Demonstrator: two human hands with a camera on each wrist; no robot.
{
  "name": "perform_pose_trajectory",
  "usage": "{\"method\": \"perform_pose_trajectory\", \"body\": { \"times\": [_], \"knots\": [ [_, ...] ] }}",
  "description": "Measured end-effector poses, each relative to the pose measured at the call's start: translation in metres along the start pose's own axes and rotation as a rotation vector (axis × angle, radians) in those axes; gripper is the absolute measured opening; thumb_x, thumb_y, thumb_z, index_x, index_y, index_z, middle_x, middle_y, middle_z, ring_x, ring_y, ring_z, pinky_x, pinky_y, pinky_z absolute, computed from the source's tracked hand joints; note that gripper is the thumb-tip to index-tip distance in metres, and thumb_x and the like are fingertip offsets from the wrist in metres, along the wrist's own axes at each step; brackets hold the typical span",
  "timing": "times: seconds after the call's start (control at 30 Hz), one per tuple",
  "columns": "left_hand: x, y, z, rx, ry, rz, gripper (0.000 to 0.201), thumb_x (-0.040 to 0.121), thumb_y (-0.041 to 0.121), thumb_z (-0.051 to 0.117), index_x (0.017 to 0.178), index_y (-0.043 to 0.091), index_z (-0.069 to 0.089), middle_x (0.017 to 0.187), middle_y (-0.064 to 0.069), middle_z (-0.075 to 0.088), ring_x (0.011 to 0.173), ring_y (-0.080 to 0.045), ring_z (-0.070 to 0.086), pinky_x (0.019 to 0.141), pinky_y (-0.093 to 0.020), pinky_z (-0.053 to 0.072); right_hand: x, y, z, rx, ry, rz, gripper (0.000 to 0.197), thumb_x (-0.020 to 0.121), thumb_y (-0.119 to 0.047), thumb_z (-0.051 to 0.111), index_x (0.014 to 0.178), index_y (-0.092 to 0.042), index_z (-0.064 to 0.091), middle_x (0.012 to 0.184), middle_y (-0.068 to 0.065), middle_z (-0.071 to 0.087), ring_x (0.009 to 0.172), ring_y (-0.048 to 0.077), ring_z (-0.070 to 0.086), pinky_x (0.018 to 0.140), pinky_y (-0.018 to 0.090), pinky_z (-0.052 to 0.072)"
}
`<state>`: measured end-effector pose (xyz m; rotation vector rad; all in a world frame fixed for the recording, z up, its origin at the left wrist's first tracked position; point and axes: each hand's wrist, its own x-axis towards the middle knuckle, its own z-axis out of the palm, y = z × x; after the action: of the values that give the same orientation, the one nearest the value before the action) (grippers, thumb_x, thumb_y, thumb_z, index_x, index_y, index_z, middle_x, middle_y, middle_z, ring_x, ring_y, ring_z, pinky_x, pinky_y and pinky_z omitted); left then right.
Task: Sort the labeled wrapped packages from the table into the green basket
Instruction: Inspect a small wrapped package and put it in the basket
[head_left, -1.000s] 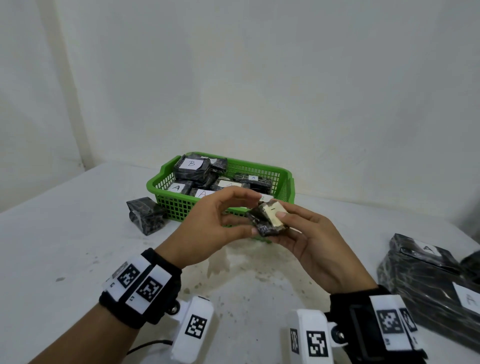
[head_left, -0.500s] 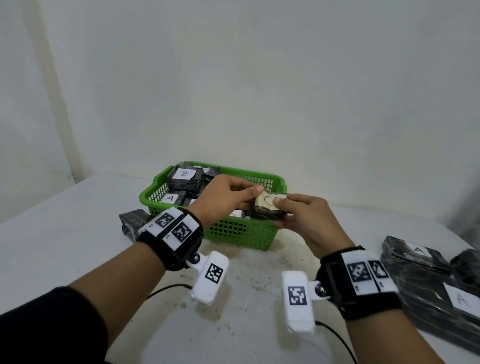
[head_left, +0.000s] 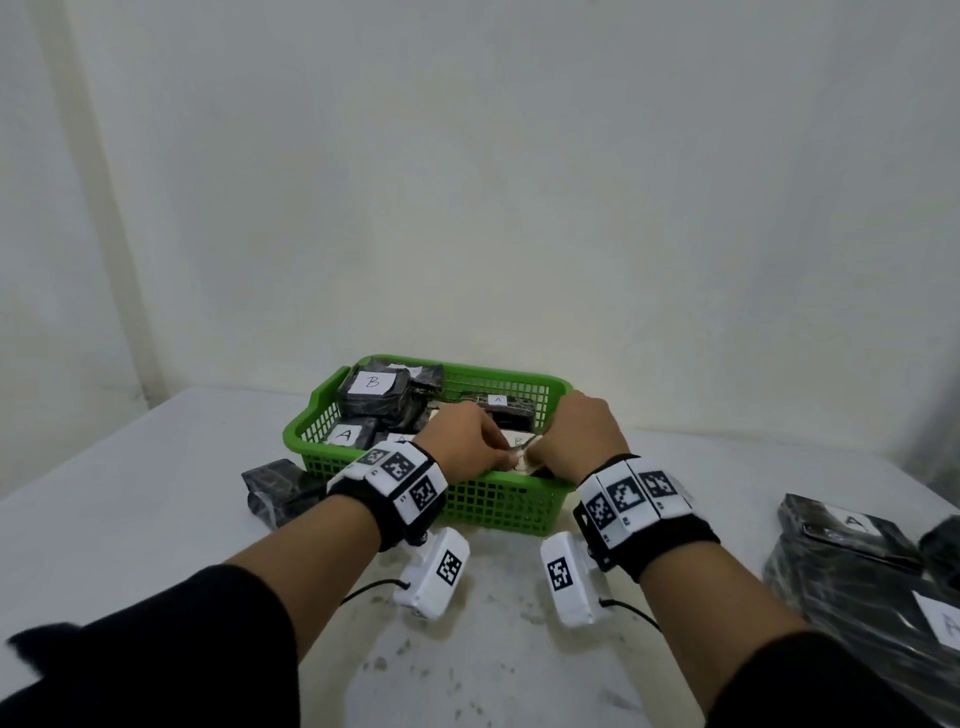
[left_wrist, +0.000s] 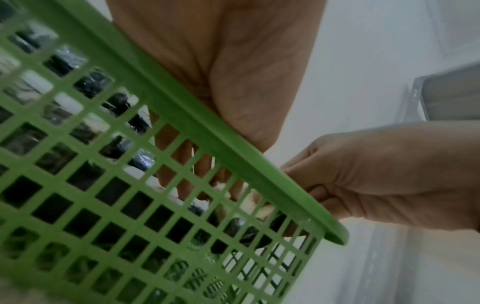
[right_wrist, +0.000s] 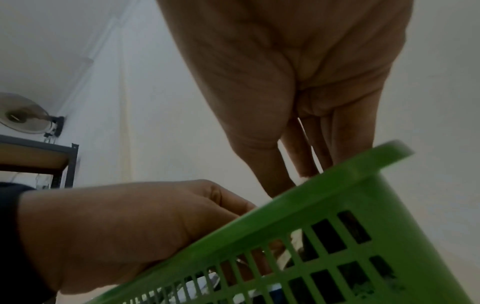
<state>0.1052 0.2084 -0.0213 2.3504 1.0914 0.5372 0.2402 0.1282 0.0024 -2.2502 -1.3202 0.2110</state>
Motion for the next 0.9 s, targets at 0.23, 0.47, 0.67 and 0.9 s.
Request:
{"method": "perform_pose_trajectory", "body": {
  "times": [0.23,0.47,0.67,0.9],
  "knots": [
    [0.011,-0.005,0.001,0.01,-0.051,-0.071,0.018,0.083,0.018,0.086,0.101,0.018,0.084,0.106,0.0,0.079,0.102,-0.014,0.071,0.094,-0.028,0.057,0.009,-0.01,0.006,-0.181,-0.189,0.012,0.034,0.087,-0.021,0.082,0.073,-0.01,0.053,0.08,0.006,0.06,0.083,0.025,0.062,0.047,0.025,0.038],
    [0.018,-0.003,0.004,0.101,-0.079,-0.082,0.014,0.088,0.019,0.08,0.1,0.015,0.085,0.106,-0.005,0.08,0.101,-0.019,0.071,0.09,-0.032,0.059,0.008,-0.015,0.011,-0.33,-0.178,-0.091,0.013,0.098,-0.015,0.066,0.092,-0.004,0.061,0.106,0.014,0.066,0.091,0.028,0.06,0.071,0.027,0.044],
    [0.025,0.0,0.007,0.192,-0.13,-0.09,0.019,0.089,0.023,0.078,0.104,0.013,0.083,0.107,-0.008,0.079,0.101,-0.023,0.071,0.092,-0.038,0.06,0.009,-0.016,0.007,-0.402,-0.222,-0.101,0.03,0.098,-0.013,0.064,0.073,-0.01,0.047,0.075,0.004,0.048,0.086,0.026,0.055,0.055,0.026,0.04],
    [0.029,0.001,0.011,0.283,-0.161,-0.046,0.023,0.095,0.026,0.07,0.109,0.012,0.081,0.108,-0.008,0.078,0.099,-0.026,0.071,0.088,-0.037,0.06,-0.002,-0.003,0.007,-0.175,-0.089,-0.186,0.007,0.09,-0.007,0.071,0.09,-0.001,0.074,0.091,0.012,0.073,0.088,0.025,0.07,0.07,0.029,0.058]
  ]
}}
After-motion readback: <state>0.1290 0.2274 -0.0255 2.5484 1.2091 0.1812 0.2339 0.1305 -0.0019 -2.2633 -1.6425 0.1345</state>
